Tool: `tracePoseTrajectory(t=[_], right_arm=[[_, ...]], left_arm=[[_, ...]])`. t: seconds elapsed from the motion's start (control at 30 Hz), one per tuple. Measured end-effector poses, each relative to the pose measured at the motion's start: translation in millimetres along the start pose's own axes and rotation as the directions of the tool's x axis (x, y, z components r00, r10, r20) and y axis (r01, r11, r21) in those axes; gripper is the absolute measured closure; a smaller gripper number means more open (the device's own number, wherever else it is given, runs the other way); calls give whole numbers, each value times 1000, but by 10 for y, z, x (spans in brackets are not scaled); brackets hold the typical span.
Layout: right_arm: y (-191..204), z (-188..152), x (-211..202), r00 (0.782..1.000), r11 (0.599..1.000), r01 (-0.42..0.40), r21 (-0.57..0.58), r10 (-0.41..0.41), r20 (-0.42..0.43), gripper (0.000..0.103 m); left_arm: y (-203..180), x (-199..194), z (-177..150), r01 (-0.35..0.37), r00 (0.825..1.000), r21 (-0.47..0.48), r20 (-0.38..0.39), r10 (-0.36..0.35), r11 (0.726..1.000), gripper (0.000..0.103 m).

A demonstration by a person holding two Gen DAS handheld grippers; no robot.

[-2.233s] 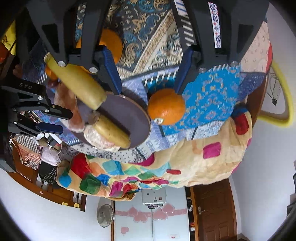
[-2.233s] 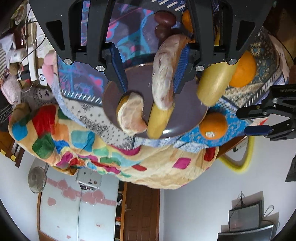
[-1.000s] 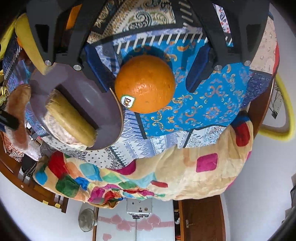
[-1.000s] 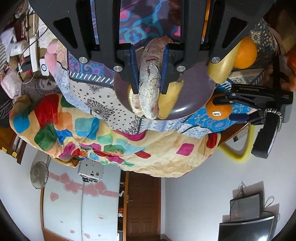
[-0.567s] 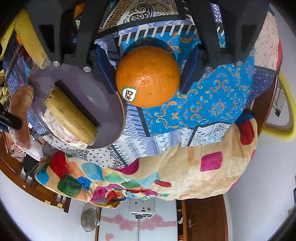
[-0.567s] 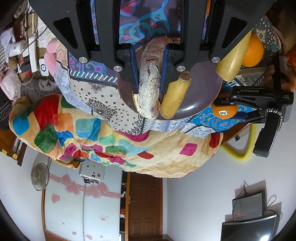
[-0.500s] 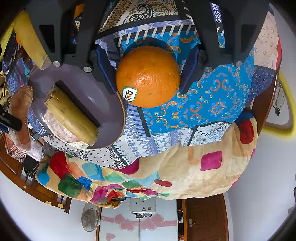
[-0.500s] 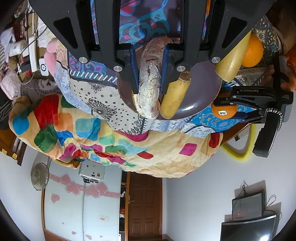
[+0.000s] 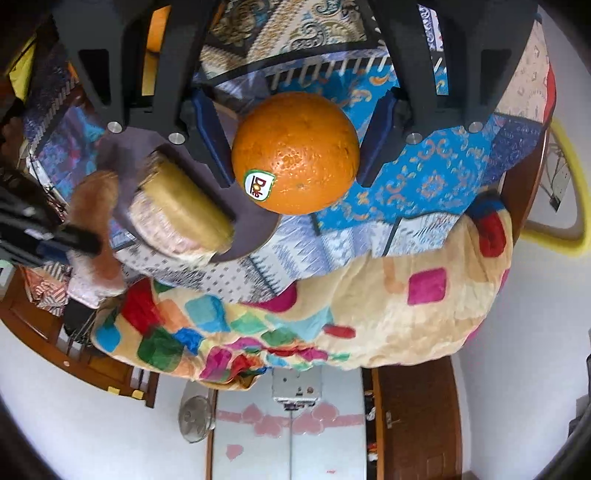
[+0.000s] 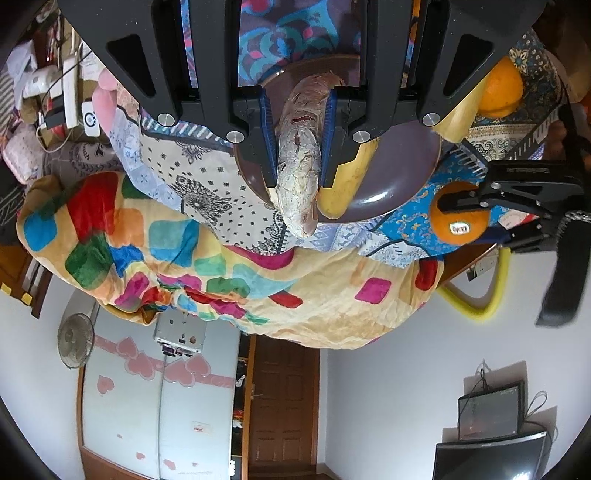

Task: Organize fruits
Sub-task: 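Set the Dole orange on the plate with the left gripper while the right gripper sets the pomelo segment there, then grasp another large orange with the left gripper while the right gripper grasps the second gourd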

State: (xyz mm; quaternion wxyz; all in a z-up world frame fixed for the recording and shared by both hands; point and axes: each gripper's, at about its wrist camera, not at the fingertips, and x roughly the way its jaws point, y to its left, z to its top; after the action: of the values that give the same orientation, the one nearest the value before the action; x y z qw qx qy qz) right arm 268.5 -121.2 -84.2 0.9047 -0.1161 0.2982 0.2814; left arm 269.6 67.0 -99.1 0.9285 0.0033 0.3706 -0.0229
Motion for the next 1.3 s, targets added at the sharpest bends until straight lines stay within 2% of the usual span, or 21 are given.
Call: tracePoseTrajectory(t=[0.33, 0.47, 0.53, 0.63, 0.87, 0.97, 1.03, 1.3], right_arm=[[-5, 48, 315, 998, 1000, -17, -6, 16, -67, 83], [-42, 57, 421, 995, 1000, -16, 12, 17, -93, 82], [-52, 61, 434, 995, 1000, 9, 16, -7, -99, 81], [-31, 75, 366, 997, 1000, 20, 1, -20, -80, 81], [28, 120, 104, 999, 1000, 10, -5, -10, -33, 79], [68, 108, -16, 1000, 1000, 15, -15, -15, -15, 77], [73, 99, -71, 1000, 1000, 17, -17, -17, -8, 73], [129, 68, -289, 1000, 1000, 4, 0, -4, 4, 72]], left_arm=[[-264, 241, 190, 39, 999, 31, -13, -39, 999, 36], [-325, 393, 217, 43, 998, 36, -47, -42, 998, 36], [-364, 477, 220, 46, 995, 50, -94, -41, 998, 35], [-376, 541, 186, 65, 989, 45, -136, -58, 997, 35], [-366, 533, 182, 71, 987, 19, -146, -68, 997, 35], [-370, 390, 229, 72, 995, 25, -72, -70, 997, 33], [-379, 255, 282, 60, 998, 28, -30, -59, 998, 26], [-345, -239, 255, 2, 999, 31, 49, -4, 1000, 26]])
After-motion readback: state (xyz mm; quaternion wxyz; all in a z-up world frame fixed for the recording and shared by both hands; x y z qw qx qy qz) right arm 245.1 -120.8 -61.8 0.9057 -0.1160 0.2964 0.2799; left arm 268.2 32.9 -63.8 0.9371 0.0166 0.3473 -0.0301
